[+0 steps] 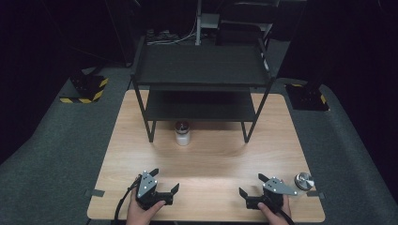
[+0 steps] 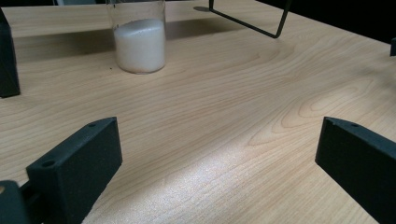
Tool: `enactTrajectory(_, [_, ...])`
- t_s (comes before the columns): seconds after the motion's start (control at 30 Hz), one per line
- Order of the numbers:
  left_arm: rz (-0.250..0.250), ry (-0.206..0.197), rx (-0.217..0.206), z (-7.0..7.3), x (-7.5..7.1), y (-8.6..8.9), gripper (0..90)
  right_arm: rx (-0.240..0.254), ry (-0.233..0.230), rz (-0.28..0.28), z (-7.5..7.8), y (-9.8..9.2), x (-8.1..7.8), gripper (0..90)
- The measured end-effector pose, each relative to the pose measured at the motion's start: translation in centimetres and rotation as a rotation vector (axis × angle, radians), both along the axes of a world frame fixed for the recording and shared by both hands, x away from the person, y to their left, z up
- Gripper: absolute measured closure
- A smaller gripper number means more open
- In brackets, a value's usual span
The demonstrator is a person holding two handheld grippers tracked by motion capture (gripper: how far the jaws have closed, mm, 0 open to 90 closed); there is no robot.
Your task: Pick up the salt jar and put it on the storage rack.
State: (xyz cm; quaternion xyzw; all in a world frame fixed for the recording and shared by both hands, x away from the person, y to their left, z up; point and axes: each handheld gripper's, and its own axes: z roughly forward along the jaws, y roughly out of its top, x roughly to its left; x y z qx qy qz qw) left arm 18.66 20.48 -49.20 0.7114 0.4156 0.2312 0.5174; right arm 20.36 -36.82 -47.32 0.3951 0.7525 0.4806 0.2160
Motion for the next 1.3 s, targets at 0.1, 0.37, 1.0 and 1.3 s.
enactTrajectory(0.1, [-0.001,-0.005,-0.003,-0.1,-0.1,0.1,0.8,0.000,0.001,0.003,0.0,0.0,0.0,0.1])
enactTrajectory(0.37, [0.001,-0.010,-0.002,-0.1,-0.2,0.1,0.7,-0.008,0.006,0.003,0.1,0.1,0.1,0.2])
enactTrajectory(1.0, [0.016,-0.049,-0.024,0.6,-0.7,-0.5,0.7,0.005,-0.003,0.014,-0.1,-0.1,-0.1,0.1])
enactTrajectory(1.3, [0.030,-0.089,-0.013,2.4,1.8,-2.4,0.6,0.008,-0.006,0.022,-0.1,-0.2,-0.2,0.1])
